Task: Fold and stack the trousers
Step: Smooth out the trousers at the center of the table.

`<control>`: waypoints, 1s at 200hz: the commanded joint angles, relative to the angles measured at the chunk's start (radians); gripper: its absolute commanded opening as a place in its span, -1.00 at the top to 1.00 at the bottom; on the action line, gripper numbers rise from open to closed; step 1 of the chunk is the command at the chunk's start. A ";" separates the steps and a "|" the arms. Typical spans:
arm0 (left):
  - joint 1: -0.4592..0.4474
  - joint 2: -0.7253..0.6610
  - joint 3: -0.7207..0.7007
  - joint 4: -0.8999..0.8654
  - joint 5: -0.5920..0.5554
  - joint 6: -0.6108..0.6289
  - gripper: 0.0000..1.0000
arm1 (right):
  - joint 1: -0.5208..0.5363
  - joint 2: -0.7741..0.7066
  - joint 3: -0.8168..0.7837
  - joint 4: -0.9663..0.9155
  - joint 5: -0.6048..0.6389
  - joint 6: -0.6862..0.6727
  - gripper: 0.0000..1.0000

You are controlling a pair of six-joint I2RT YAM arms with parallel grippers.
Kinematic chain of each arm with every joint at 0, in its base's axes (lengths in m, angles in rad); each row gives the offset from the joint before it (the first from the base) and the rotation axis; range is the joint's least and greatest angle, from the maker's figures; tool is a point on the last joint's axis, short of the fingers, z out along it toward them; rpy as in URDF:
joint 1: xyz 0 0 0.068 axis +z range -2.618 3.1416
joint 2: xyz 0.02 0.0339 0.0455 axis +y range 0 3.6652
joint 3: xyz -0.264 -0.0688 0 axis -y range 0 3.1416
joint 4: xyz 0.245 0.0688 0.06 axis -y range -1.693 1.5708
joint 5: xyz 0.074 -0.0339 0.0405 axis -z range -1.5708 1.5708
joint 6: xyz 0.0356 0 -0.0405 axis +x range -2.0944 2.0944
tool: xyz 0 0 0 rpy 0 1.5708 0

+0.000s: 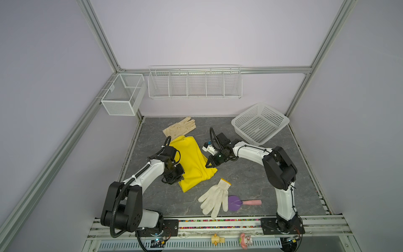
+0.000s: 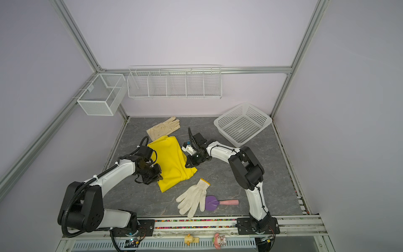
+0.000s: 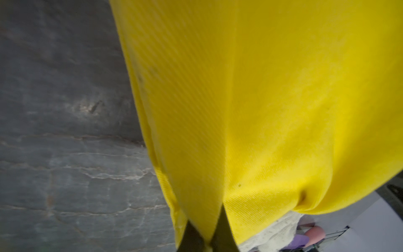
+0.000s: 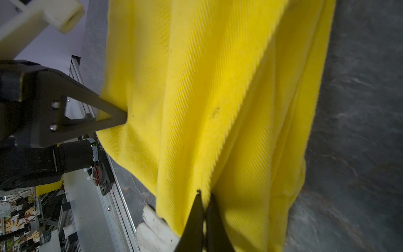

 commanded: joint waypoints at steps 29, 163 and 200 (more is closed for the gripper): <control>0.002 -0.003 0.055 -0.117 -0.128 0.063 1.00 | -0.083 -0.117 -0.039 -0.067 0.065 -0.053 0.85; 0.012 -0.022 0.057 -0.137 -0.111 0.067 0.41 | -0.045 -0.185 -0.172 -0.074 0.051 -0.121 0.25; 0.005 -0.106 0.023 -0.171 -0.079 0.022 0.11 | -0.014 -0.263 -0.300 0.000 0.002 -0.078 0.20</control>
